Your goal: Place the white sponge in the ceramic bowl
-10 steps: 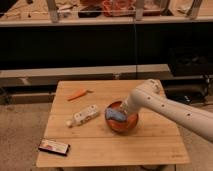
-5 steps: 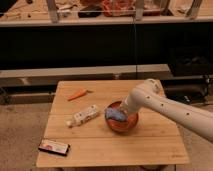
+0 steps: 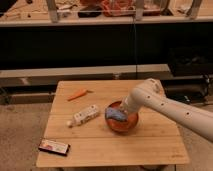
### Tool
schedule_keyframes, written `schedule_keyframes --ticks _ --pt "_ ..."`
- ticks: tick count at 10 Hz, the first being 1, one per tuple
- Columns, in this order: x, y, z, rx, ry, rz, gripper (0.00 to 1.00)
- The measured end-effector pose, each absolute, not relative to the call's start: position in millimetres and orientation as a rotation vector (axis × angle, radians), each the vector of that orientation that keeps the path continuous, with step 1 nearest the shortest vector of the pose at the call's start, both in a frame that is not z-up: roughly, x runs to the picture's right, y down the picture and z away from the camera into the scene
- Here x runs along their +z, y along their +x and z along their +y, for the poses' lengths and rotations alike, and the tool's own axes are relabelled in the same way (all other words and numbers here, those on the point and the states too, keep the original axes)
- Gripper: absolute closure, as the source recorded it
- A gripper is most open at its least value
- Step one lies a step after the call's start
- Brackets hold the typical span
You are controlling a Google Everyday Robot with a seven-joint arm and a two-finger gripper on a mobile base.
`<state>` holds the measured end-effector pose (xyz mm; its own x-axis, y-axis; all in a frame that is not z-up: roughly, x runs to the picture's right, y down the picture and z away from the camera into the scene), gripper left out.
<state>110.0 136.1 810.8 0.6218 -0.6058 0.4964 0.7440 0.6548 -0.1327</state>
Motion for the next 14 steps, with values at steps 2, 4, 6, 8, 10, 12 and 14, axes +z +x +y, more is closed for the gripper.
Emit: schedule_keyframes --ticks 2,4,6,8,10,12,14 --pt "811.8 110.2 136.2 -0.792 -0.346 -0.438 0.77" --pt "812.6 110.5 136.2 -0.790 -0.347 -0.439 0.74" --pt "813.4 111.5 136.1 -0.788 -0.349 -0.440 0.74" --pt "814.1 112.2 135.6 -0.786 -0.350 -0.441 0.74" --pt "814.6 112.2 135.4 -0.785 -0.351 -0.442 0.70" --pt "815.3 112.7 135.3 -0.782 -0.353 -0.443 0.61" --pt "815.7 113.3 134.8 -0.780 -0.355 -0.443 0.59"
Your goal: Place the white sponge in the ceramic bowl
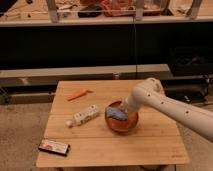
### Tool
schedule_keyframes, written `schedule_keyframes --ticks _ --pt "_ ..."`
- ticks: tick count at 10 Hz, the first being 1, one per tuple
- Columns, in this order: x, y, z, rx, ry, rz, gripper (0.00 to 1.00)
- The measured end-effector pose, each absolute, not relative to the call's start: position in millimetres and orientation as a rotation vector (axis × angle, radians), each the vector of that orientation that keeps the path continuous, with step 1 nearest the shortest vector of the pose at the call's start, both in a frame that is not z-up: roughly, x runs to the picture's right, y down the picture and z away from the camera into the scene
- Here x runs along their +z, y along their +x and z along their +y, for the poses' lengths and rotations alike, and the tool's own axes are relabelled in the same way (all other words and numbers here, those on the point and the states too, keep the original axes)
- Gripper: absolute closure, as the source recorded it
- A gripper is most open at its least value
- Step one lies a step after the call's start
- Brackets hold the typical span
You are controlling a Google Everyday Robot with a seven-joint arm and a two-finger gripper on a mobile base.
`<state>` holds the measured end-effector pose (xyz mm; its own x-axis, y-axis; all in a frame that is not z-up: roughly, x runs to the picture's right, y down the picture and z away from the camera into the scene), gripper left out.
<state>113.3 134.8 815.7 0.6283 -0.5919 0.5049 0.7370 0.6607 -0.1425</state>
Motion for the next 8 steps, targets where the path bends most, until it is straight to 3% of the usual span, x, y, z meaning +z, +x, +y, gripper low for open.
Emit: schedule_keyframes --ticks 2,5,8 --pt "815.9 113.9 134.7 -0.776 -0.357 -0.444 0.51" --pt "816.5 114.7 134.3 -0.772 -0.359 -0.446 0.62" --pt "816.6 115.3 133.8 -0.769 -0.362 -0.448 0.62"
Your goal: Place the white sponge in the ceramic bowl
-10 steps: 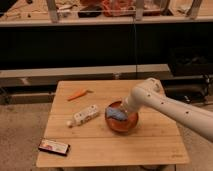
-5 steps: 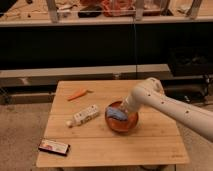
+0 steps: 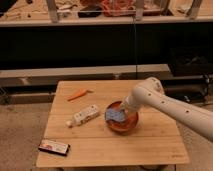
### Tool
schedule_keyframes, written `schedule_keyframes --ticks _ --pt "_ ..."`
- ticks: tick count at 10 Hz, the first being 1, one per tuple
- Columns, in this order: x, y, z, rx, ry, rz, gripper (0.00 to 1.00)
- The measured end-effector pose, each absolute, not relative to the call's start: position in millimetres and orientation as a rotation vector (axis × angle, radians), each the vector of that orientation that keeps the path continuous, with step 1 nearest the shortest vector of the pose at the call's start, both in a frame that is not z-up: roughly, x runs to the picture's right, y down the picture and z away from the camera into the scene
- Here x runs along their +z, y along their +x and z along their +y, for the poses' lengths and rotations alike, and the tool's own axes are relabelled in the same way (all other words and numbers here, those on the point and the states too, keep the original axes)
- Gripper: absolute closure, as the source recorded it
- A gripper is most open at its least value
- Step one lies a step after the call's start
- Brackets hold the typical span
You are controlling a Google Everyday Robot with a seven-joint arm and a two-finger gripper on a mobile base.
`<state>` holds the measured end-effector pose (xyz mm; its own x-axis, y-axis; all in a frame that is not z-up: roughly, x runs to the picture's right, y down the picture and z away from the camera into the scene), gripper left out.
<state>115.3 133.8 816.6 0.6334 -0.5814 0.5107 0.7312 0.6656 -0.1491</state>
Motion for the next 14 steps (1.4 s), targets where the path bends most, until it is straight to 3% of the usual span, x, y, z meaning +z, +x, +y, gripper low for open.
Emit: schedule_keyframes --ticks 2,4,6,14 --pt "816.3 115.9 133.1 -0.767 -0.363 -0.449 0.66" --pt "815.9 116.6 132.3 -0.766 -0.365 -0.450 0.82" --pt "815.4 117.6 131.2 -0.763 -0.367 -0.451 0.89" --pt "813.9 120.8 127.0 -0.755 -0.372 -0.454 0.89"
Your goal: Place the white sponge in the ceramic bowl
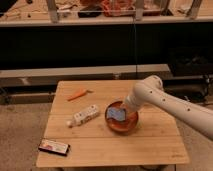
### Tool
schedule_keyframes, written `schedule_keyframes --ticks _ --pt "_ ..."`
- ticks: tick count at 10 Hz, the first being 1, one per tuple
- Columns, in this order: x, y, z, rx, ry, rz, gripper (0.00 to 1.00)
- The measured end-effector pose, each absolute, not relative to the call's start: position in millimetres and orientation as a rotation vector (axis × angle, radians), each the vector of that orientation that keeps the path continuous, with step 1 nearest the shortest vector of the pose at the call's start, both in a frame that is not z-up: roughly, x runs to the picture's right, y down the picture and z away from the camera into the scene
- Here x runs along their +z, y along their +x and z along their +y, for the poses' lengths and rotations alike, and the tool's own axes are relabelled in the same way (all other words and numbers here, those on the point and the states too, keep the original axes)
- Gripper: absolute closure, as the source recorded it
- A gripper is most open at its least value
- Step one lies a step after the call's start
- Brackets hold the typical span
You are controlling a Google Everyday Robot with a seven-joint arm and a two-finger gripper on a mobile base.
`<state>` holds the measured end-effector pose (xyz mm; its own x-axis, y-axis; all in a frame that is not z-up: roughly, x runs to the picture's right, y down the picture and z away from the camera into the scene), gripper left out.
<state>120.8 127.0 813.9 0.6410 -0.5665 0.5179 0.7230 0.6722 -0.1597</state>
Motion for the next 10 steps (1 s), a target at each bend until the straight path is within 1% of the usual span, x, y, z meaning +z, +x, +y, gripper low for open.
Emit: schedule_keyframes --ticks 7,8,9,10 --pt "812.3 123.9 123.1 -0.747 -0.376 -0.454 0.89" --pt "812.1 124.1 122.7 -0.745 -0.376 -0.454 0.91" --pt "812.1 124.4 122.4 -0.743 -0.377 -0.454 0.95" --pt "812.0 124.6 122.1 -0.742 -0.378 -0.454 0.96"
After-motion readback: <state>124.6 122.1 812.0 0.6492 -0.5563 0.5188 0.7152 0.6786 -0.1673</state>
